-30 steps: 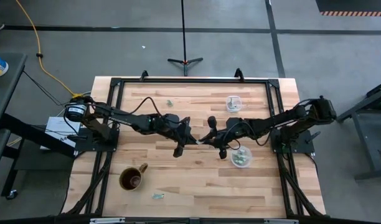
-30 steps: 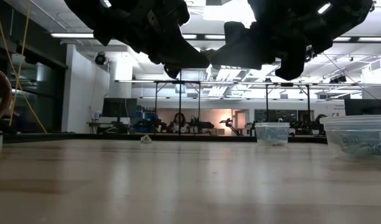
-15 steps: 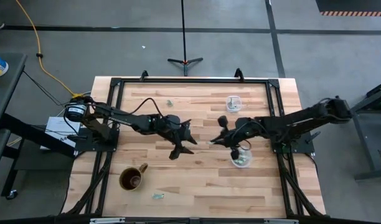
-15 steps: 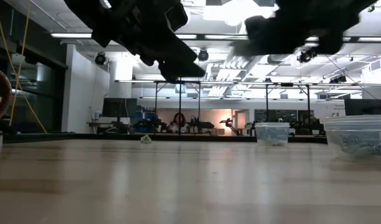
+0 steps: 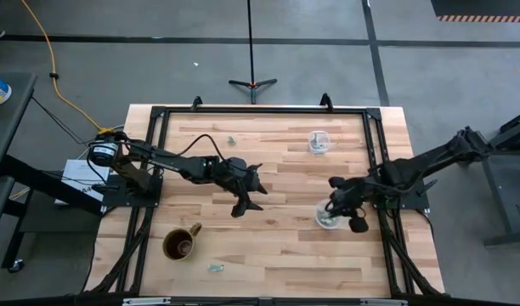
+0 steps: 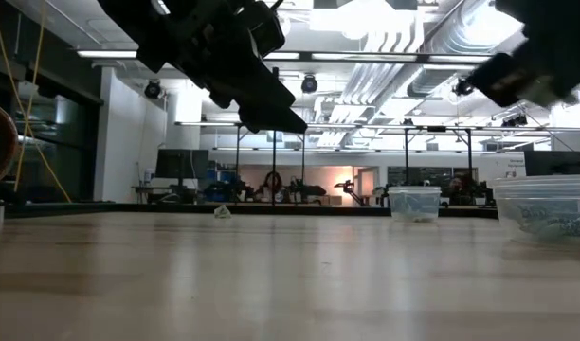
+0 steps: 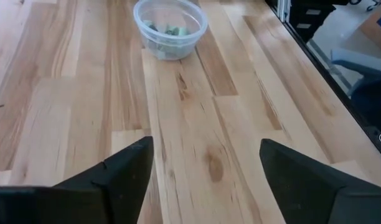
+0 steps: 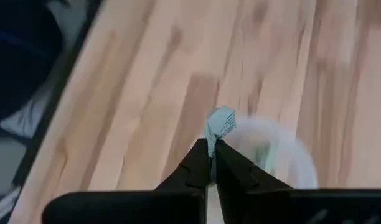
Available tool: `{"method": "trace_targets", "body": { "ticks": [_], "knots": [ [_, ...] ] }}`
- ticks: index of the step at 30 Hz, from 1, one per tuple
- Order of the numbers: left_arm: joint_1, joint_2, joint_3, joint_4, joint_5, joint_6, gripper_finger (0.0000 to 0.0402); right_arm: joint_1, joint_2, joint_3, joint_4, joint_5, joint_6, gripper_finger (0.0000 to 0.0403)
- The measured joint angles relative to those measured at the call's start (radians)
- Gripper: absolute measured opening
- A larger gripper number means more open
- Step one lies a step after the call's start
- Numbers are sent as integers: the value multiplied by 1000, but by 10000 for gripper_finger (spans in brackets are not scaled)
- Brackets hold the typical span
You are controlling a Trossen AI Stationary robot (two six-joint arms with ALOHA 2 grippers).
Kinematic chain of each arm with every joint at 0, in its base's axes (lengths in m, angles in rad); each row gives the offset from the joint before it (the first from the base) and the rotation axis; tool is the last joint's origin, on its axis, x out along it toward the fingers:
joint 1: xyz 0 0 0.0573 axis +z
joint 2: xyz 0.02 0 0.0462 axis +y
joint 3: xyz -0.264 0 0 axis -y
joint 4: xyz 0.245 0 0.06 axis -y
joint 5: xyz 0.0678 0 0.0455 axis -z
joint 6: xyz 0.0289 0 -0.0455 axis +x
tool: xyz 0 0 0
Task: Pick and place items into bin
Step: Put the green stevia packet into the bottom transparent bin
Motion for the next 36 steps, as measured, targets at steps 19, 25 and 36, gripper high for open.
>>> {"method": "trace_targets", "body": {
  "ticks": [19,25,36],
  "knots": [
    [14,0,39,-120,-224,-28,307,18,22,0,-70,272,120,174],
    [160,0,144,-450,-278,-90,284,18,22,0,167,459,-52,205],
    [565,0,164,-653,-270,-112,281,18,23,0,294,499,-261,206]
  ]
}}
